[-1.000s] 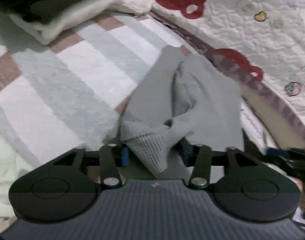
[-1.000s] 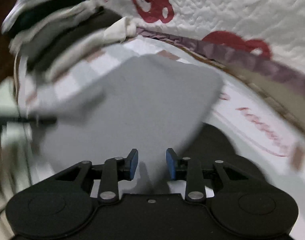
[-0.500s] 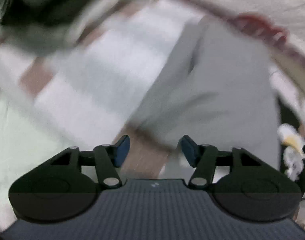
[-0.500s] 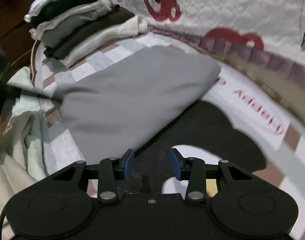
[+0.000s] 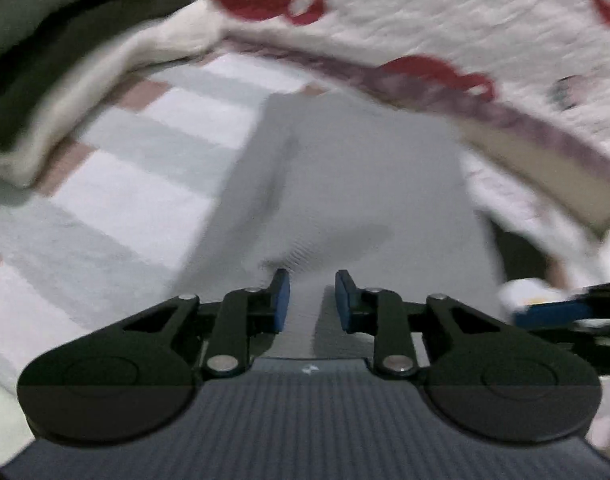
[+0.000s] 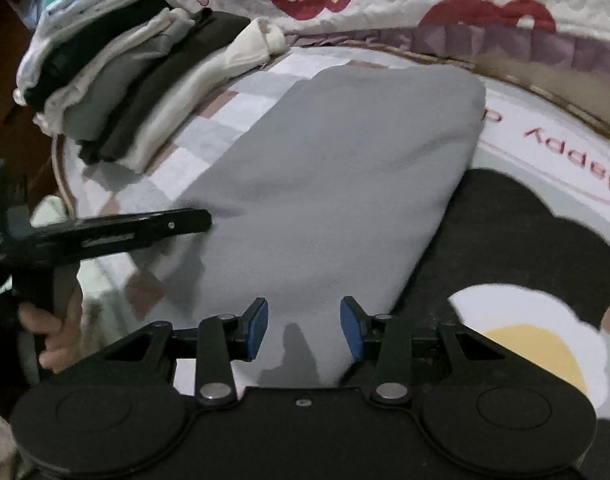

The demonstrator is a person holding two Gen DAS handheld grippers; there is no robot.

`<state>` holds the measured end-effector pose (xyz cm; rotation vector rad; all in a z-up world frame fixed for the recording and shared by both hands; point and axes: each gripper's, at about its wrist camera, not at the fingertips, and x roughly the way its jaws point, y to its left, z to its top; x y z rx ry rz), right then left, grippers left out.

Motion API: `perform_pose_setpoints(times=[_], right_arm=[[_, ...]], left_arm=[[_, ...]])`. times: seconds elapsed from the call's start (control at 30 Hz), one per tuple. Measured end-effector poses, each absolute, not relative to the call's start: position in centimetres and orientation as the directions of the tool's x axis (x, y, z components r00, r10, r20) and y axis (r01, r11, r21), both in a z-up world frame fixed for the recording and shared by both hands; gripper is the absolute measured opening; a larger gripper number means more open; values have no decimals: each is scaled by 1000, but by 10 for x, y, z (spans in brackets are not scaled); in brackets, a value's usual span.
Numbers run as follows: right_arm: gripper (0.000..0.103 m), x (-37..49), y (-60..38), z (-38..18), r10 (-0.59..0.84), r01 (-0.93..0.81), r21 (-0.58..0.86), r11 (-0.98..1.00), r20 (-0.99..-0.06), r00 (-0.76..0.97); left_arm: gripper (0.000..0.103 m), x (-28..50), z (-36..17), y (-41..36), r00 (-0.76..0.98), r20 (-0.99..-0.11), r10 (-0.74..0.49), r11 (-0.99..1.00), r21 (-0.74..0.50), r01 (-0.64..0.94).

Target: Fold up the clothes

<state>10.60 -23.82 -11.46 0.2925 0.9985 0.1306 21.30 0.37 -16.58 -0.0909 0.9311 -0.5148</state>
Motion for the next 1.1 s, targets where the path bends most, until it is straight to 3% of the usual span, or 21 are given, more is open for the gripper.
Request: perform_pose_setpoints(times=[0.1,0.17,0.43,0.5,0.53,0.6,0.67,0.73,0.83,0.97,1.1], right_arm=[[45,94,-242,-120,203,62,275,959,-826,526],[45,85,-253,-124,253,128,364,923,-821,512],[46,80,-285,-153,410,261,590,764,-757,509],[46,81,-289,-163,465,301,652,696,-728,504],[46,83,-289,-168,486,318,674,666,-717,500],[46,86,-287,-171,490,320,678,662,-714,501],[46,90,-281,-169,469,302,655,693,-728,500],[47,93,-276,-170,446,293,627,722,-745,496],[47,91,-275,-175,477,294,643,707,-740,474],[50,90,-270,-179,534,286,690,664,-706,465],[50,89,-268,-182,557,257,722,642,-670,490]], left_arm=[[25,224,-169,27,456,-737,-499,866,-409,286],[25,230,-171,39,439,-734,-517,855,-464,230],[25,233,-157,36,447,-796,-408,911,-328,248],[39,220,-137,38,600,-737,-313,947,-194,255],[39,213,-127,39,660,-686,-306,949,-163,270],[42,212,-119,39,657,-615,-436,899,-266,348],[42,218,-123,34,610,-606,-511,860,-347,375],[42,223,-139,24,535,-667,-518,853,-358,380],[41,226,-166,15,483,-769,-419,899,-275,342],[50,226,-172,8,510,-779,-365,918,-210,337],[51,228,-172,9,506,-780,-368,916,-213,338]])
